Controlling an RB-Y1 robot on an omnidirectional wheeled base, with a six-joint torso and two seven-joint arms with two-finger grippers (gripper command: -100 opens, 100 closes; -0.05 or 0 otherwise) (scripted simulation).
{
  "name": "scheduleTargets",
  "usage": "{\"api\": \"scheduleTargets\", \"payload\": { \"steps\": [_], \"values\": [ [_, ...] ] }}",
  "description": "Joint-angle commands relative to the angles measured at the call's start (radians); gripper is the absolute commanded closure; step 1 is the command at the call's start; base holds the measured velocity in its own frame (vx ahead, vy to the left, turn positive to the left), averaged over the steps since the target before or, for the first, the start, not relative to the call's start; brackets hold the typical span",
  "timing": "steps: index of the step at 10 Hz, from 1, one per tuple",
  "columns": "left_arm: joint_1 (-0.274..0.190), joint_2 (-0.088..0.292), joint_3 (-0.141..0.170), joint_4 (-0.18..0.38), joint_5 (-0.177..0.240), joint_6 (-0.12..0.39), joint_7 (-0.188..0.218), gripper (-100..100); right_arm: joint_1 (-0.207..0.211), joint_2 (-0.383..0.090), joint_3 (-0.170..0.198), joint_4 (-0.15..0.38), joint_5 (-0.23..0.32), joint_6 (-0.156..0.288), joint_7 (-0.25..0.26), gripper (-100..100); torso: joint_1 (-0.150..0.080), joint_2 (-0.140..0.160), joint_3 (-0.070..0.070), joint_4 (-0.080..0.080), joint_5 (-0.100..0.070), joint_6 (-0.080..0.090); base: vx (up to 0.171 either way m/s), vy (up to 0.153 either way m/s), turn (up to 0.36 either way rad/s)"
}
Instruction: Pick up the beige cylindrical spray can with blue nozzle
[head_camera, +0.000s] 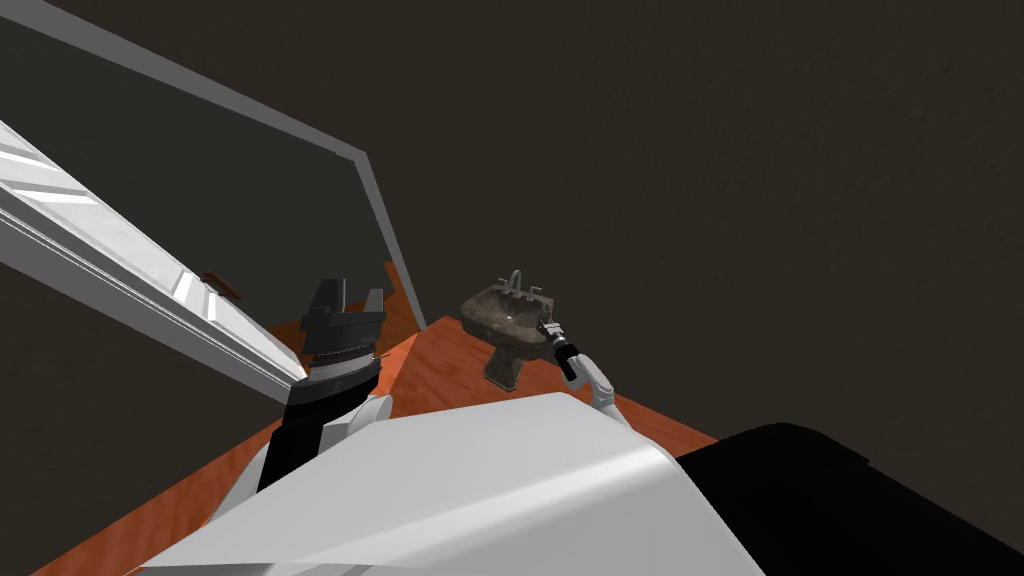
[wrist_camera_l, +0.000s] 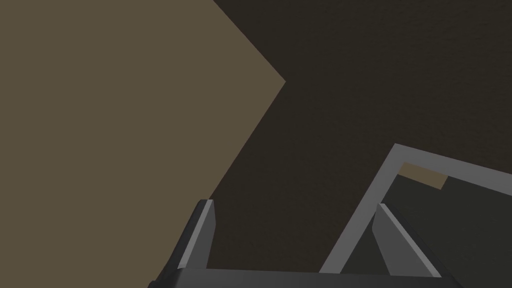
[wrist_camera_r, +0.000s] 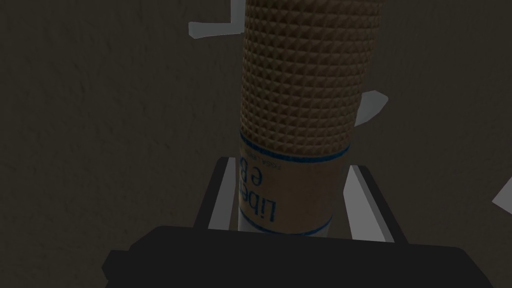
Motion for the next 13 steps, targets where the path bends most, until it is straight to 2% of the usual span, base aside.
{"api": "scheduleTargets", "payload": {
  "steps": [1, 2, 4, 5, 6, 7, 8, 9, 10, 11, 12, 13],
  "values": [
    [0.0, 0.0, 0.0, 0.0, 0.0, 0.0, 0.0, 0, 0.05, 0.012, -0.05, -0.05, -0.043, -0.05, 0.05, 100, 0.0, 0.0, 0.0, 0.0, 0.0, 0.0, 0.066, 0.056, -0.004],
    [0.0, 0.0, 0.0, 0.0, 0.0, 0.0, 0.0, 0, 0.077, 0.012, -0.068, -0.062, -0.043, -0.075, 0.057, 100, 0.001, 0.0, 0.001, 0.001, 0.001, 0.0, 0.089, 0.061, -0.01],
    [0.0, 0.0, 0.0, 0.0, 0.0, 0.0, 0.0, 0, 0.115, 0.012, -0.068, -0.062, -0.043, -0.075, 0.057, 100, 0.001, 0.001, 0.001, 0.001, 0.001, 0.0, 0.033, 0.017, 0.003],
    [0.0, 0.0, 0.0, 0.0, 0.0, 0.0, 0.0, 0, 0.151, 0.023, -0.109, -0.117, -0.087, -0.113, 0.104, 100, -0.001, 0.003, 0.002, 0.001, 0.0, 0.0, 0.077, 0.05, -0.003],
    [0.0, 0.0, 0.0, 0.0, 0.0, 0.0, 0.0, 0, 0.182, 0.023, -0.134, -0.122, -0.087, -0.136, 0.111, 100, 0.001, 0.001, 0.002, 0.002, 0.001, 0.0, 0.099, 0.061, -0.012],
    [0.0, 0.0, 0.0, 0.0, 0.0, 0.0, 0.0, 0, 0.211, 0.023, -0.134, -0.122, -0.087, -0.145, 0.111, 100, 0.002, 0.0, 0.001, 0.002, 0.002, 0.0, 0.048, 0.033, -0.003],
    [0.0, 0.0, 0.0, 0.0, 0.0, 0.0, 0.0, 0, 0.243, 0.033, -0.182, -0.168, -0.13, -0.189, 0.159, 100, 0.001, 0.002, 0.002, 0.002, 0.001, 0.0, 0.096, 0.067, -0.008],
    [0.0, 0.0, 0.0, 0.0, 0.0, 0.0, 0.0, 0, 0.277, 0.033, -0.2, -0.182, -0.13, -0.21, 0.166, 100, 0.003, 0.0, 0.002, 0.003, 0.003, 0.0, 0.094, 0.064, -0.012],
    [0.0, 0.0, 0.0, 0.0, 0.0, 0.0, 0.0, 0, 0.305, 0.033, -0.2, -0.182, -0.13, -0.215, 0.166, 100, 0.004, 0.0, 0.001, 0.003, 0.003, 0.0, 0.04, 0.028, 0.009],
    [0.0, 0.0, 0.0, 0.0, 0.0, 0.0, 0.0, 0, 0.334, 0.043, -0.244, -0.23, -0.173, -0.251, 0.21, 100, 0.002, 0.003, 0.002, 0.002, 0.002, 0.0, 0.084, 0.054, -0.007],
    [0.0, 0.0, 0.0, 0.0, 0.0, 0.0, 0.0, 0, 0.37, 0.043, -0.266, -0.243, -0.173, -0.285, 0.22, 100, 0.004, 0.001, 0.002, 0.003, 0.003, 0.0, 0.093, 0.059, -0.013],
    [0.0, 0.0, 0.0, 0.0, 0.0, 0.0, 0.0, 0, 0.402, 0.043, -0.266, -0.243, -0.173, -0.285, 0.22, 100, 0.005, 0.001, 0.002, 0.003, 0.004, 0.0, 0.046, 0.032, 0.001]
  ]
}}
